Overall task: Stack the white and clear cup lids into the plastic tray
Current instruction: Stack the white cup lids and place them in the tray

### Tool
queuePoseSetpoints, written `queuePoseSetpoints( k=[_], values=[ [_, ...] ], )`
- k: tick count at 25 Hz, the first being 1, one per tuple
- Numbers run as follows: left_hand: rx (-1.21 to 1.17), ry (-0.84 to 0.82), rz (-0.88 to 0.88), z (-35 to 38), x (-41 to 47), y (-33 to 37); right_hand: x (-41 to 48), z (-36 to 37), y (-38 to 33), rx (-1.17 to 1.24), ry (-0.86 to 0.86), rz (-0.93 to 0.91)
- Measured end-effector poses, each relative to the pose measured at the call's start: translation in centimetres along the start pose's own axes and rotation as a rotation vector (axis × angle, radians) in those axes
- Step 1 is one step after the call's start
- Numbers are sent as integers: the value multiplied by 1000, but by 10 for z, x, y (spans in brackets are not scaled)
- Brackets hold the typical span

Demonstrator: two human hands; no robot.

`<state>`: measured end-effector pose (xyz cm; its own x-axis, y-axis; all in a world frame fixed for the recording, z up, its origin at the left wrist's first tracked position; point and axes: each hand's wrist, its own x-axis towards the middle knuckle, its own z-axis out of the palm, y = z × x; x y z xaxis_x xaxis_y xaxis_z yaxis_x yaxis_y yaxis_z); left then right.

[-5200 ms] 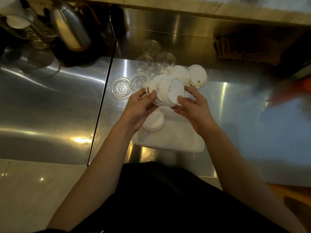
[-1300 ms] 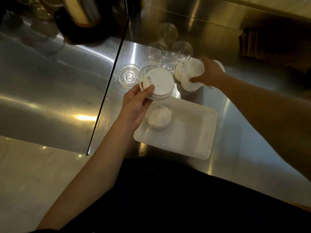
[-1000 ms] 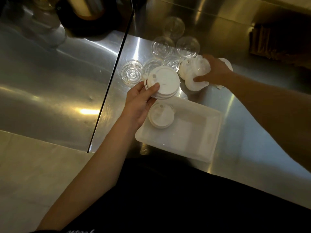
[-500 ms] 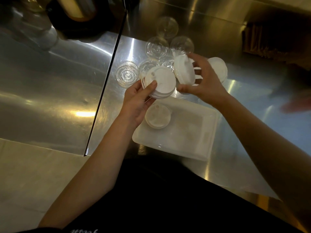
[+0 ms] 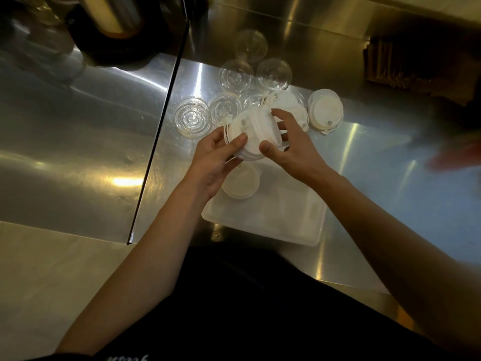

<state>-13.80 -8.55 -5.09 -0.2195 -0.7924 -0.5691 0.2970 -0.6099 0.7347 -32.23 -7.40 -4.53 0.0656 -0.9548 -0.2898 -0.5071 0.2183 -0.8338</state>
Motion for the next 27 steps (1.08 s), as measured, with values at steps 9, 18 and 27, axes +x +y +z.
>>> queuePoseSetpoints(
  k=[9,18,27],
  values=[
    [-73,-51,-7,-1,-1,2,-7,4,6,2,-11,-113],
    [12,-18,-9,1,-3,2,-3,4,3,-74,-41,-186],
    [14,120,-22,7,6,2,4,-9,8,-122,-113,-156]
  ],
)
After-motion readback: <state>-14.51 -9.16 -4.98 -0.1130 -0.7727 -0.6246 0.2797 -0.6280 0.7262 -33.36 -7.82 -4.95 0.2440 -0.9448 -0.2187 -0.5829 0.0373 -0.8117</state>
